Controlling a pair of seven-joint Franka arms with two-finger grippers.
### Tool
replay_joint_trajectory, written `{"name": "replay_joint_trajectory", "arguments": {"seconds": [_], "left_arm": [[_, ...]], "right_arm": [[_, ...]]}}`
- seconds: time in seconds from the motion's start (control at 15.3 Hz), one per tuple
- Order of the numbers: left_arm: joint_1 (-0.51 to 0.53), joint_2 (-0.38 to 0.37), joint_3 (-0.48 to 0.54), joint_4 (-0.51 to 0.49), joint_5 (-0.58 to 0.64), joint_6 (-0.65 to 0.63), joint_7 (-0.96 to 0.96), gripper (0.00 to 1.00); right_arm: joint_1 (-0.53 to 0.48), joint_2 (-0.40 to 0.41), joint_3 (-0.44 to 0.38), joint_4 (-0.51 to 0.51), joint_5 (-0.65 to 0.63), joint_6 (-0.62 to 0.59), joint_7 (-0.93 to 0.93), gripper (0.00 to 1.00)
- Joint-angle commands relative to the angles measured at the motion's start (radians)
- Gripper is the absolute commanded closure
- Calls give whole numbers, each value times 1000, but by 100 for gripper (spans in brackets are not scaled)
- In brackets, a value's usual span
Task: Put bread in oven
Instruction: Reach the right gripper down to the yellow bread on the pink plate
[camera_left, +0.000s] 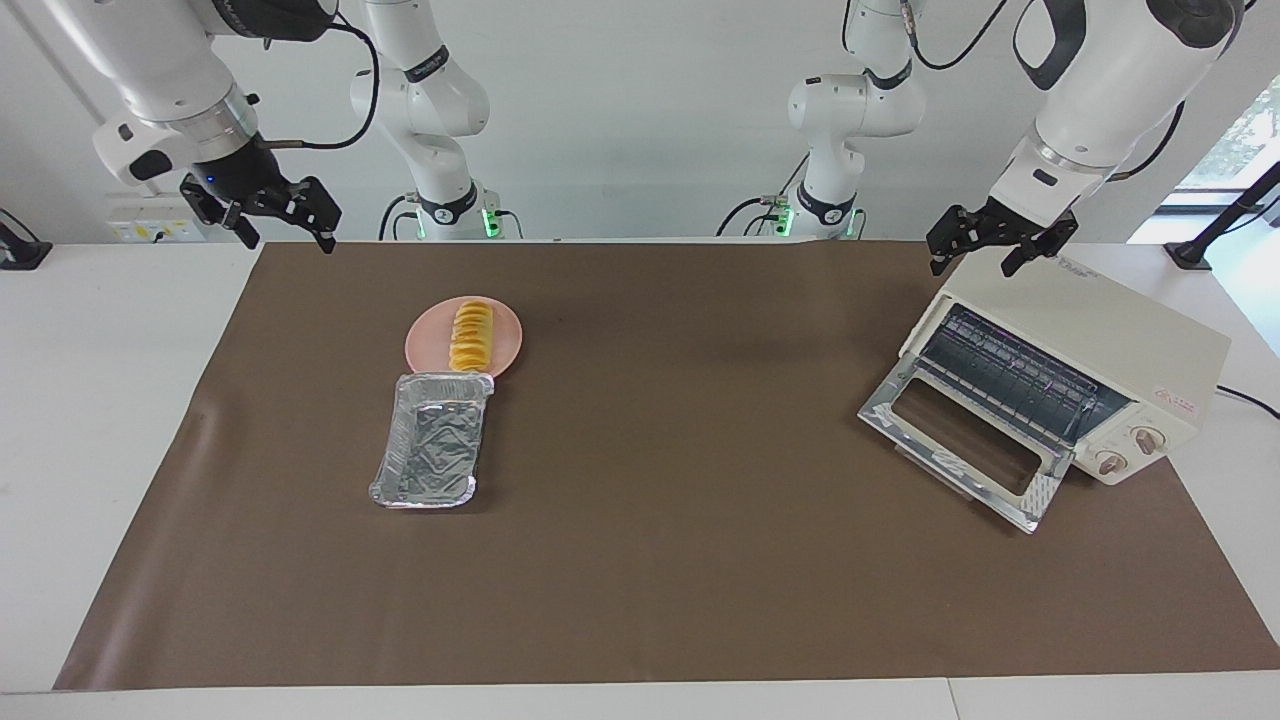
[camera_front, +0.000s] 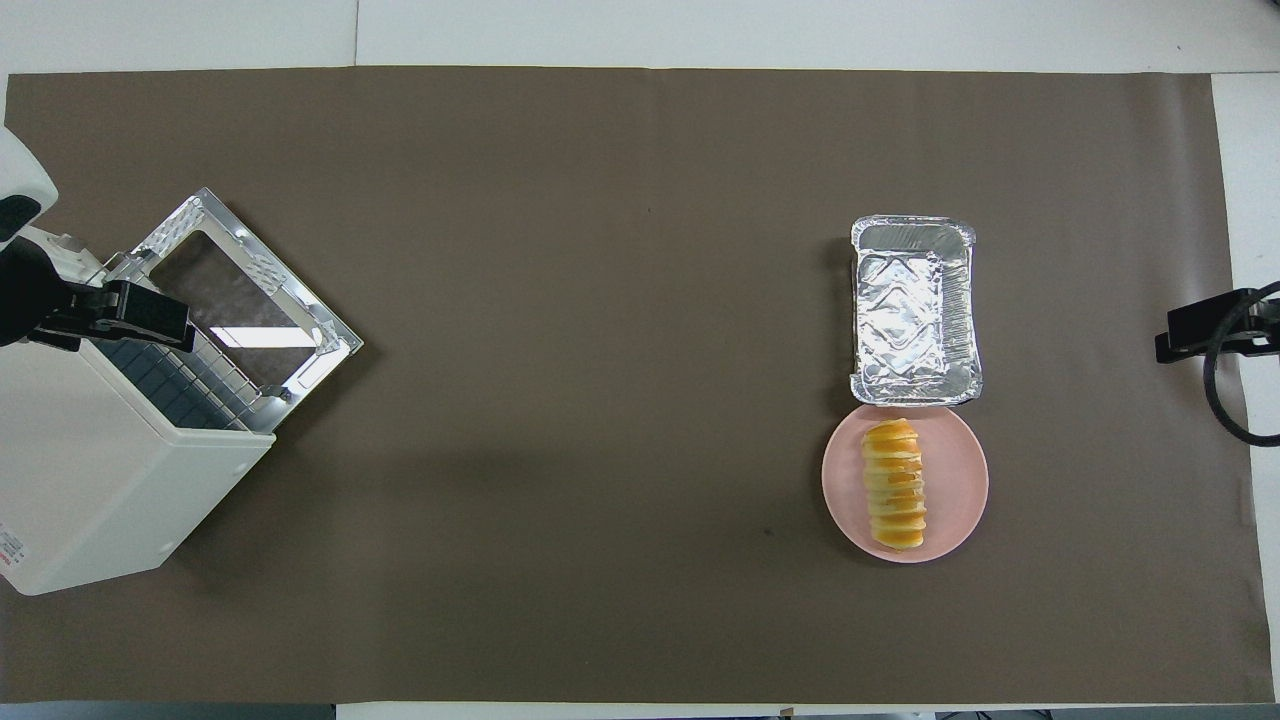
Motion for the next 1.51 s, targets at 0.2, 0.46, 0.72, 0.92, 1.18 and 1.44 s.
{"name": "replay_joint_trajectory", "arguments": {"seconds": [0.2, 0.46, 0.72, 0.92, 1.18, 1.44], "left_arm": [[4, -19, 1, -13, -14, 12, -7, 0], [4, -19, 1, -13, -14, 12, -7, 0], [4, -17, 1, -13, -14, 12, -7, 0], [4, -19, 1, -13, -14, 12, -7, 0], [4, -19, 1, -13, -14, 12, -7, 0], [4, -17, 1, -13, -14, 12, -7, 0]], "right_arm": [[-8, -28, 13, -48, -17, 1, 13, 0], [38, -111, 21, -226, 1, 89, 108, 0], [141, -141, 21, -420, 26, 262, 218, 0], [161, -131, 23, -532, 65, 367, 251, 0], [215, -109, 23, -704, 99, 559, 251, 0], [239, -108, 23, -798, 102, 661, 254, 0]]}}
